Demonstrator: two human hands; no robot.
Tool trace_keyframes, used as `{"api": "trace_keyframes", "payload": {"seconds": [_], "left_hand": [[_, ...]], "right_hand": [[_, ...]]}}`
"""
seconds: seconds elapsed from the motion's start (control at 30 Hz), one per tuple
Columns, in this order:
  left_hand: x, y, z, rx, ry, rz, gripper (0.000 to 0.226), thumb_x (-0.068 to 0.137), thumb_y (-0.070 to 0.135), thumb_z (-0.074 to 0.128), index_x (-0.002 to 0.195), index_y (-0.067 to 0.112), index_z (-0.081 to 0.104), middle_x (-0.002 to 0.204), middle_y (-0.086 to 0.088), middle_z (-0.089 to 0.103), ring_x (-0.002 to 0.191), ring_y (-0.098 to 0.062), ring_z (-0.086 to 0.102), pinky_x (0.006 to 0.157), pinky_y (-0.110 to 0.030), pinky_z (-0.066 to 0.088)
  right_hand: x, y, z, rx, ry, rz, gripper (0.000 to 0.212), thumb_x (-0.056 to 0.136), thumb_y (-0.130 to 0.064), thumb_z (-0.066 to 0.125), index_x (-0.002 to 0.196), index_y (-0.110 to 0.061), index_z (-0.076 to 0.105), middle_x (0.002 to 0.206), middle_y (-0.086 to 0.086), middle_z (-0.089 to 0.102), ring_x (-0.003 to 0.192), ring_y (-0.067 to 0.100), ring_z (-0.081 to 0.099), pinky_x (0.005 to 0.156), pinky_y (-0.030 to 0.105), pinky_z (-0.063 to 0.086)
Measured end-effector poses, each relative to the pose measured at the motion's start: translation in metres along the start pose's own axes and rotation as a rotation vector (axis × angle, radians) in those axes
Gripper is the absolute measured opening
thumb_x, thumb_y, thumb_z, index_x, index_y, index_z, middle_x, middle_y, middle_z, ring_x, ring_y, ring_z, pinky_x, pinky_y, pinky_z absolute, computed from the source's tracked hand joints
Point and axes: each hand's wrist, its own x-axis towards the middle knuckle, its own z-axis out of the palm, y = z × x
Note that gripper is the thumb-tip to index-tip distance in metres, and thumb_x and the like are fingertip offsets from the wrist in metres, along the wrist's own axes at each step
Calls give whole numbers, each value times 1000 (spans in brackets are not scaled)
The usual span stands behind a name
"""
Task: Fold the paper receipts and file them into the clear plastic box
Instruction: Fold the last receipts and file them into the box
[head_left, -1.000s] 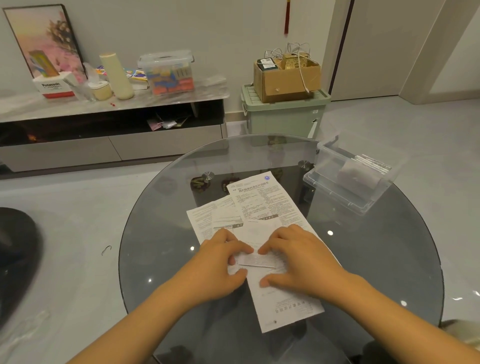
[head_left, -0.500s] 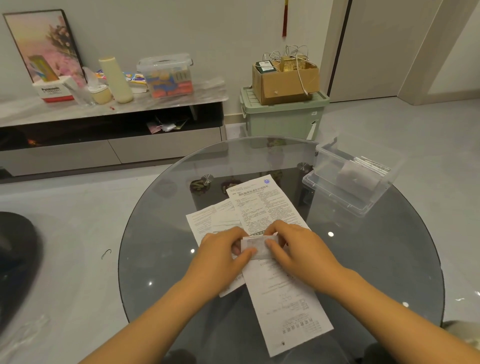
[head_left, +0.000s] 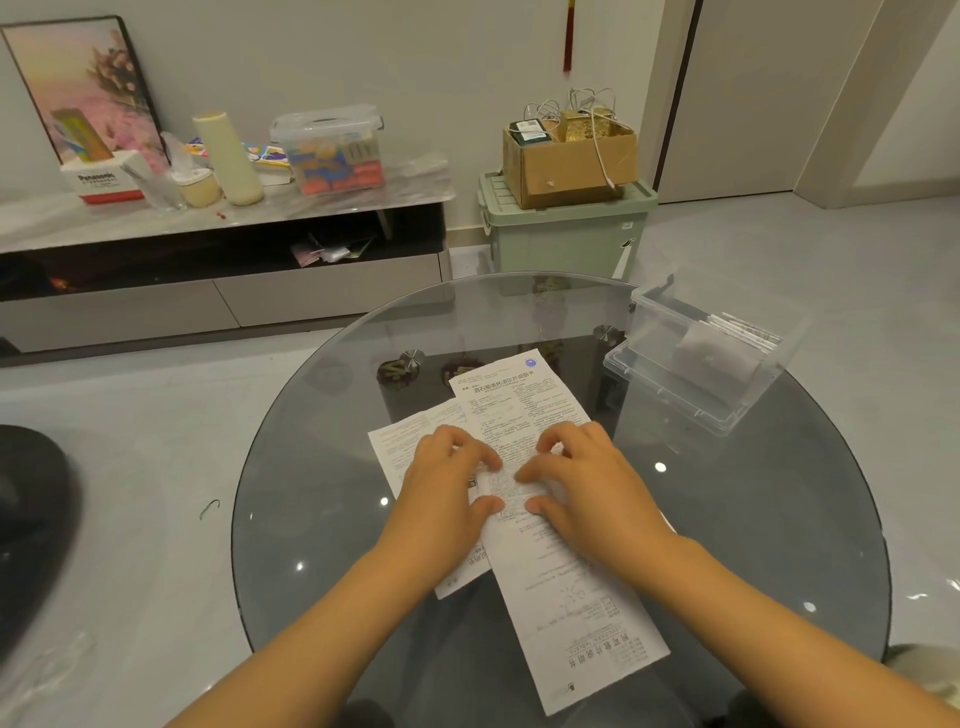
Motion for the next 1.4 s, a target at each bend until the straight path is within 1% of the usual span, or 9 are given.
{"api": "trace_keyframes", "payload": {"seconds": [0.07,0.2,0.37,0.57,0.7,0.83,1.0,1.23,1.4], "left_hand": [[-1,0,-1,95,-47,59,25,88,35,63,112,32,60,114,16,42,116,-9,36,99,-18,23],[-1,-2,-4,237,-112,119,44,88,52,54,129,35,52,123,17,45,119,-5,35,97,-19,13],[2,6,-10,330,-90,207,36,95,44,43,125,31,58,124,14,55,113,-8,45,97,-22,23],[7,19,-15,147,29,122,24,96,29,50,112,28,67,113,13,64,108,-8,53,92,-23,40],[16,38,-21,-55,128,43,22,93,26,56,109,26,70,113,10,68,106,-9,60,91,-25,46],[28,57,-29,-86,124,89,19,92,21,57,102,26,73,101,11,71,94,-7,63,81,-20,45],[54,88,-32,-218,102,116,12,89,20,62,91,24,73,88,8,71,86,-6,63,81,-24,49],[104,131,-17,-320,51,176,9,89,19,62,90,21,71,78,9,67,68,0,59,59,-7,42],[140,156,-3,-312,61,252,8,90,20,62,86,23,68,77,13,62,72,-2,58,66,-15,43]], "right_hand": [[1,2,0,-43,-57,-72,38,94,-42,48,130,-33,53,131,-17,47,120,8,31,101,22,26],[5,6,-4,-101,-130,-123,44,92,-48,46,134,-32,49,133,-17,50,120,8,35,102,25,25],[2,3,-3,-132,-69,-179,36,98,-40,36,123,-27,57,121,-10,61,105,10,48,90,24,36],[3,5,-15,-60,44,-99,32,98,-31,36,116,-26,62,112,-6,65,98,13,57,84,27,45],[5,8,-36,-31,172,-41,28,98,-29,42,116,-26,64,109,-8,65,98,11,54,79,23,43],[6,17,-63,19,193,15,24,96,-25,47,109,-24,67,100,-7,67,93,11,54,71,23,39],[6,39,-93,161,239,140,13,89,-20,59,98,-22,68,88,-2,69,81,16,61,73,33,51],[16,80,-131,131,345,273,6,86,-21,64,91,-18,67,78,-4,61,78,16,56,72,30,48],[21,108,-137,170,459,338,4,86,-20,62,89,-19,66,83,-2,67,81,19,61,76,37,52]]}}
